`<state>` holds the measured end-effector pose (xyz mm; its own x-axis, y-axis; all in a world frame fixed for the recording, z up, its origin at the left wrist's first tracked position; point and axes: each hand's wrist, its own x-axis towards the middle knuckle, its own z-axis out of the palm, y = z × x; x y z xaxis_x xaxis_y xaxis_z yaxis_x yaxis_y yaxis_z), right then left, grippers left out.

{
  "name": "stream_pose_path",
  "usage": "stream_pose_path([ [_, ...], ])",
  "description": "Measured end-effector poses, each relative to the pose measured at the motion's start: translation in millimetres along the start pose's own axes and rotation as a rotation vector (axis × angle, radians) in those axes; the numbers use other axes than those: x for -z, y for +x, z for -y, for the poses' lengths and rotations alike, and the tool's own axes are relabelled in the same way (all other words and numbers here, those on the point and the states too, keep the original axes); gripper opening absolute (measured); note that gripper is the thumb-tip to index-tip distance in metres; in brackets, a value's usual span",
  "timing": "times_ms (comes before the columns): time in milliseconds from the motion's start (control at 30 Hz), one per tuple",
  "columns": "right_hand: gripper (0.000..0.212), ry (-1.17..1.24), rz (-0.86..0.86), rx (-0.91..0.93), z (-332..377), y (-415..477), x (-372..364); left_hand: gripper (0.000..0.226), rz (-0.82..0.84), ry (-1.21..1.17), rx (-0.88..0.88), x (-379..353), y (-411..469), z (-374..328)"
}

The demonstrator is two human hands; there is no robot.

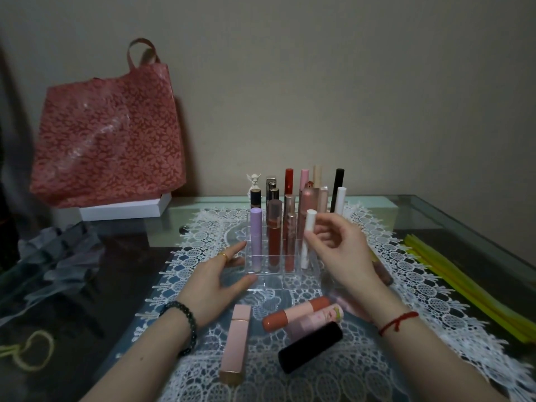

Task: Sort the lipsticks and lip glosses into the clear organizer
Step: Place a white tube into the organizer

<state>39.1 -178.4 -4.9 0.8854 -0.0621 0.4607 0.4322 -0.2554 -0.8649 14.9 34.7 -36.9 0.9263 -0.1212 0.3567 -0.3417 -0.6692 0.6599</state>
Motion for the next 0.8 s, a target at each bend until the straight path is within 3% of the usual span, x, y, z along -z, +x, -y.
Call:
stream_pose_path([
  [567, 0.035, -0.043, 0.028, 0.005, -1.2, -0.5, 3.2, 0.067, 0.005, -0.021, 0.007, -0.4, 0.6, 1.1],
  [800, 0.039, -0.209, -0.099, 0.094, 16.2, -3.0, 12.2, 0.069, 0.009, -0.018, 0.010, 0.5, -0.7, -1.0],
])
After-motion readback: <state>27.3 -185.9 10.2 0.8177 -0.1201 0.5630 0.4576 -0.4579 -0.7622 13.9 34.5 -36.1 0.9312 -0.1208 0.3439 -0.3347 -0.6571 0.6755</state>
